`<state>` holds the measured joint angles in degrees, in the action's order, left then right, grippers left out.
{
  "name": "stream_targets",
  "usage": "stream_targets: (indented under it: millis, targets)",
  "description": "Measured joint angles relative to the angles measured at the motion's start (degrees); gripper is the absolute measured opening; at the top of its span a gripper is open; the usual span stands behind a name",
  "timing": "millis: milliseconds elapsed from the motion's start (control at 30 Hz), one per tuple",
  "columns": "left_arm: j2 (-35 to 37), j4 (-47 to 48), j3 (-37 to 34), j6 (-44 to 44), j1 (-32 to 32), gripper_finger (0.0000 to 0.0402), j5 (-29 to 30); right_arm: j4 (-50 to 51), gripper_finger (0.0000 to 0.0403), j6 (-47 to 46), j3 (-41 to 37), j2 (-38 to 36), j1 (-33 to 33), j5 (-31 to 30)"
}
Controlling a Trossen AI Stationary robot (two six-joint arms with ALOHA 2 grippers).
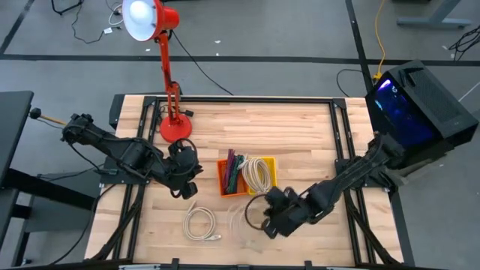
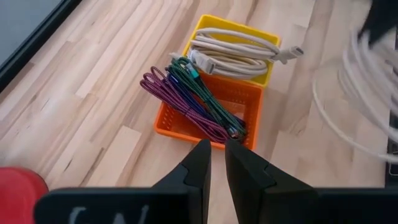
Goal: Pick & Place USB Port
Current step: Put the light brown HDMI cable into the yellow bin
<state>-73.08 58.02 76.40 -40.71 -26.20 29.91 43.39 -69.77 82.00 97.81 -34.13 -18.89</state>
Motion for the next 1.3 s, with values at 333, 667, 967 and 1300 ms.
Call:
stream_targets:
  millis: [333, 667, 967, 1300]
  targets:
    - [0.00, -10.24, 0.00, 3.97, 0.01, 0.0051, -1.67, 31.46, 0.0001, 4.24, 16.89, -7.38, 2.21, -16.52]
    - [0.89, -38.77, 0.11, 18.86, 5.91, 0.0051, -9.53, 35.49, 0.0001, 19.98, 20.79, -11.91, 12.65, -22.88]
    - [0.85, -40.22, 0.09, 18.05, 12.89, 0.0051, -10.62, 27.42, 0.0001, 33.16, 20.80, -19.04, 19.50, -26.41]
    - [0.85, -46.90, 0.07, 17.81, 21.84, 0.0051, -13.93, 18.43, 0.0001, 43.28, 20.84, -22.29, 18.07, -26.98]
